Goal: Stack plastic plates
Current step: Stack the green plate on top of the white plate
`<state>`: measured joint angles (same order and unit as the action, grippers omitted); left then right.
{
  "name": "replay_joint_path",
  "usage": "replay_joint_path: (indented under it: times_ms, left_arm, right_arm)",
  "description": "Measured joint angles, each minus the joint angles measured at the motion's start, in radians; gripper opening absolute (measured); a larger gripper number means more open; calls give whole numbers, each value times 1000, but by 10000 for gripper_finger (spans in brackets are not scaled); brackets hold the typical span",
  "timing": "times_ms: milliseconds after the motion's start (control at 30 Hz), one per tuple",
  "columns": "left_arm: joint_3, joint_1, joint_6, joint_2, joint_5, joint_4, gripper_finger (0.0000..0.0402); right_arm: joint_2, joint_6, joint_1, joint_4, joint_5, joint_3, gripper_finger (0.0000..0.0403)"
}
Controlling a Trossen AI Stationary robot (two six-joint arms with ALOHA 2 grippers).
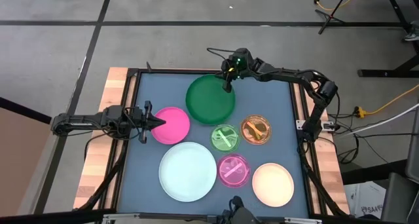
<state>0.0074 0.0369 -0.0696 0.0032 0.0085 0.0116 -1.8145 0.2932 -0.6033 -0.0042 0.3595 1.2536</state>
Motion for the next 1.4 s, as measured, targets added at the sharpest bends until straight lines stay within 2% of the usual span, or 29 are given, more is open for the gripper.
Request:
replay_joint_path:
  times_ms: [167, 367, 700, 1167, 1400]
  left_arm:
    - [0, 0, 0, 0, 0, 0, 0]
    - [0, 0, 0, 0, 0, 0, 0]
    - [0, 0, 0, 0, 0, 0, 0]
    - [0, 0, 0, 0, 0, 0, 0]
    - [0, 0, 0, 0, 0, 0, 0]
  right_arm:
    - [0, 0, 39, 1, 5, 40, 1]
    - [0, -1, 98, -5, 78, 75, 0]
    - [0, 0, 292, -54, 89, 84, 0]
    - [-48, 2, 582, -41, -108, 84, 0]
    - [-117, -6, 653, 57, -123, 84, 0]
